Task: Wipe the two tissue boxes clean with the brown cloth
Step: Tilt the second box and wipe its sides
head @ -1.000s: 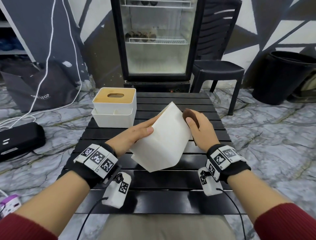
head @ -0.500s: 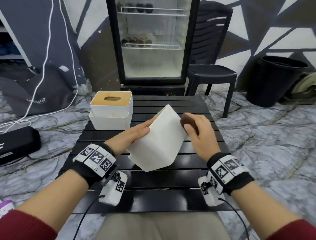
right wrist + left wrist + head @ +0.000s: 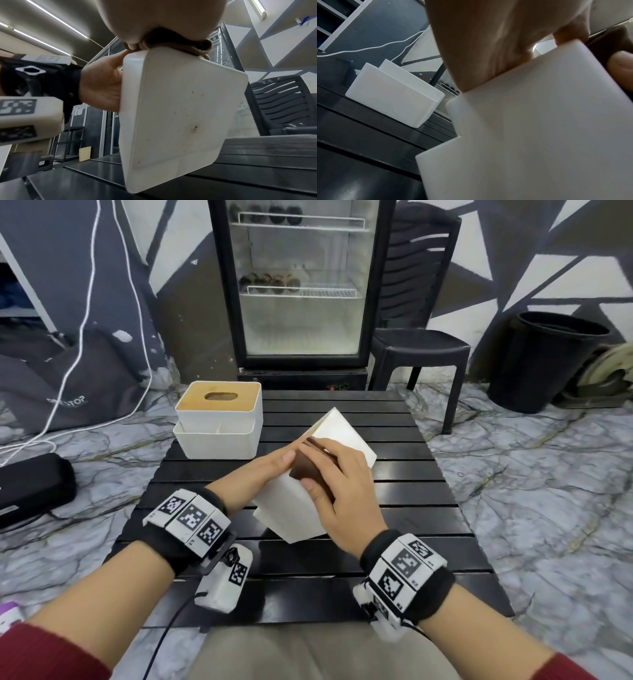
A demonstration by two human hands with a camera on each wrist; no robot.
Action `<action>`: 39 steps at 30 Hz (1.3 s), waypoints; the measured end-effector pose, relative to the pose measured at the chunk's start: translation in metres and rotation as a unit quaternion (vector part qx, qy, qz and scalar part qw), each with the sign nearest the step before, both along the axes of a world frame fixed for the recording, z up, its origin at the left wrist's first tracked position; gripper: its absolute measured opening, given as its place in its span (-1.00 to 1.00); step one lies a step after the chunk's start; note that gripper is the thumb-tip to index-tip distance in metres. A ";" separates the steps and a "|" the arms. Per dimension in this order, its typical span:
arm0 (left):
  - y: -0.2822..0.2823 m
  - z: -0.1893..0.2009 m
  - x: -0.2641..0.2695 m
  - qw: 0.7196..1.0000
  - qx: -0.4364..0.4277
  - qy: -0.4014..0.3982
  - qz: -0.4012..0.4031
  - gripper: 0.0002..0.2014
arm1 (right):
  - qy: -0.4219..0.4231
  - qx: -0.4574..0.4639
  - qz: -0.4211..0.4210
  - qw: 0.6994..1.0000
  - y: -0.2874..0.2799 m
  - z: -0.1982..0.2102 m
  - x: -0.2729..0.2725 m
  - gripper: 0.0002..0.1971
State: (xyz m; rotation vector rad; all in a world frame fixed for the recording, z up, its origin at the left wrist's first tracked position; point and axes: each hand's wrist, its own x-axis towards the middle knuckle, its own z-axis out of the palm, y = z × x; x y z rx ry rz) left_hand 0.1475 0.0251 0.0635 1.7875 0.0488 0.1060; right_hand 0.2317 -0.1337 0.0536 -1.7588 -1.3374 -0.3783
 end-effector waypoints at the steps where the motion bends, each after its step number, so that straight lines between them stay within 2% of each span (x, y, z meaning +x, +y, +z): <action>1: 0.000 0.000 0.000 1.000 -0.004 -0.003 -0.001 -0.52 | 0.001 -0.003 0.002 1.000 0.001 0.000 0.003 -0.58; 6: 0.004 0.001 0.003 1.000 -0.008 0.005 -0.016 -0.42 | 0.015 -0.003 -0.003 1.000 0.009 0.002 0.017 -0.58; 12: 0.010 -0.002 0.004 0.999 -0.032 0.032 -0.024 -0.41 | 0.050 -0.003 -0.031 0.998 0.020 0.004 0.036 -0.61; 21: 0.012 -0.001 0.007 0.998 -0.019 0.045 -0.039 -0.31 | 0.108 -0.034 -0.074 0.991 0.033 0.009 0.069 -0.62; 28: 0.011 -0.001 0.004 0.999 -0.026 0.025 -0.032 -0.36 | 0.171 -0.072 -0.063 0.981 0.036 0.014 0.087 -0.65; 39: 0.006 -0.001 0.001 0.999 -0.031 0.013 0.005 -0.37 | 0.233 -0.064 -0.061 0.968 0.017 -0.002 0.093 -0.68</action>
